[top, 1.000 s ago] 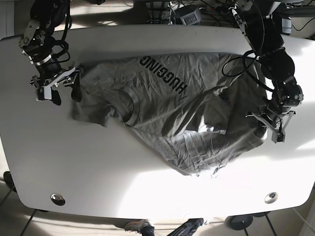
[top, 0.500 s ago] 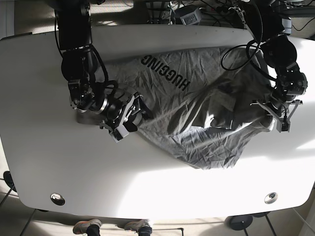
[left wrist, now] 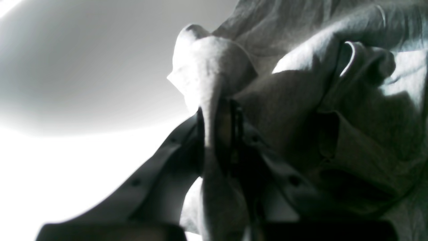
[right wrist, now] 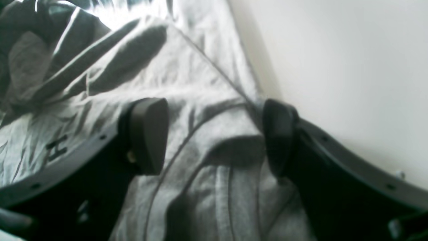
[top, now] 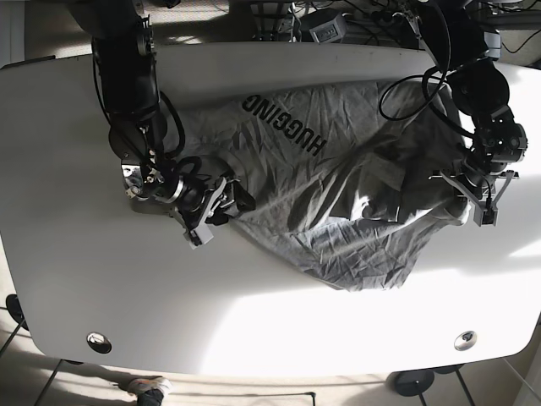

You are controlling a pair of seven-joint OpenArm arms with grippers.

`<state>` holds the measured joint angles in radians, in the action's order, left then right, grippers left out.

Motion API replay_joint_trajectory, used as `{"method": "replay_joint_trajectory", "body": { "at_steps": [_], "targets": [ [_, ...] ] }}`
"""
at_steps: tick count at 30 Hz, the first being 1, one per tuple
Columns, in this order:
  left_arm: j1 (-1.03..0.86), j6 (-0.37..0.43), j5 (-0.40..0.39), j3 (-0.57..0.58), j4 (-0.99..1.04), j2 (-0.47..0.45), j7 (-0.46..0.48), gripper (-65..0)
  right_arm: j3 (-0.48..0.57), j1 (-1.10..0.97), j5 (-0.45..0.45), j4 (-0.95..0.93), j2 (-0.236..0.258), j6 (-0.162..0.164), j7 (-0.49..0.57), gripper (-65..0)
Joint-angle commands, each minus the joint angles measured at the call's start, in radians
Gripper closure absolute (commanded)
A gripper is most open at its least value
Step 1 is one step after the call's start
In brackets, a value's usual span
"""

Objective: Fold the T-shirt properly

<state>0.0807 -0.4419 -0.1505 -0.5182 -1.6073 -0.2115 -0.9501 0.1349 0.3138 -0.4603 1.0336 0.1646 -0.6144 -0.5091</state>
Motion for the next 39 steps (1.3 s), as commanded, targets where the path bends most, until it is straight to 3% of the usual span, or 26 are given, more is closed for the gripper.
{"method": "replay_joint_trajectory", "body": {
  "at_steps": [1, 19, 24, 30, 32, 35, 39],
  "targets": [
    [0.018, 0.001, -0.007, -0.003, -0.018, -0.015, 0.019, 0.0, -0.004, 0.043, -0.019, -0.022, 0.011, -0.011, 0.042, -42.0],
    [0.021, 0.001, -0.007, 0.000, -0.017, -0.015, 0.019, 0.0, -0.002, -0.009, -0.027, 0.086, 0.005, -0.011, -0.027, -41.7],
    [0.023, 0.001, -0.007, 0.002, -0.017, -0.015, 0.019, 0.0, 0.075, -0.021, -0.030, 0.090, 0.003, -0.009, -0.029, -41.5],
    [0.018, 0.001, -0.007, 0.000, -0.017, -0.015, 0.019, 0.0, 0.047, -0.023, -0.021, 0.083, -0.038, -0.005, -0.021, -41.2],
    [0.018, -0.001, -0.007, 0.000, -0.017, -0.015, 0.019, 0.0, 0.045, -0.023, -0.021, 0.083, -0.040, -0.005, -0.020, -37.6],
    [0.018, -0.001, -0.007, -0.001, -0.017, -0.015, 0.019, 0.0, 0.045, -0.009, -0.019, 0.084, -0.050, -0.003, -0.020, -25.2],
    [0.018, -0.001, -0.007, 0.000, -0.017, -0.015, 0.019, 0.0, 0.045, 0.000, -0.019, 0.083, -0.053, -0.002, 0.008, -28.7]
  ]
}}
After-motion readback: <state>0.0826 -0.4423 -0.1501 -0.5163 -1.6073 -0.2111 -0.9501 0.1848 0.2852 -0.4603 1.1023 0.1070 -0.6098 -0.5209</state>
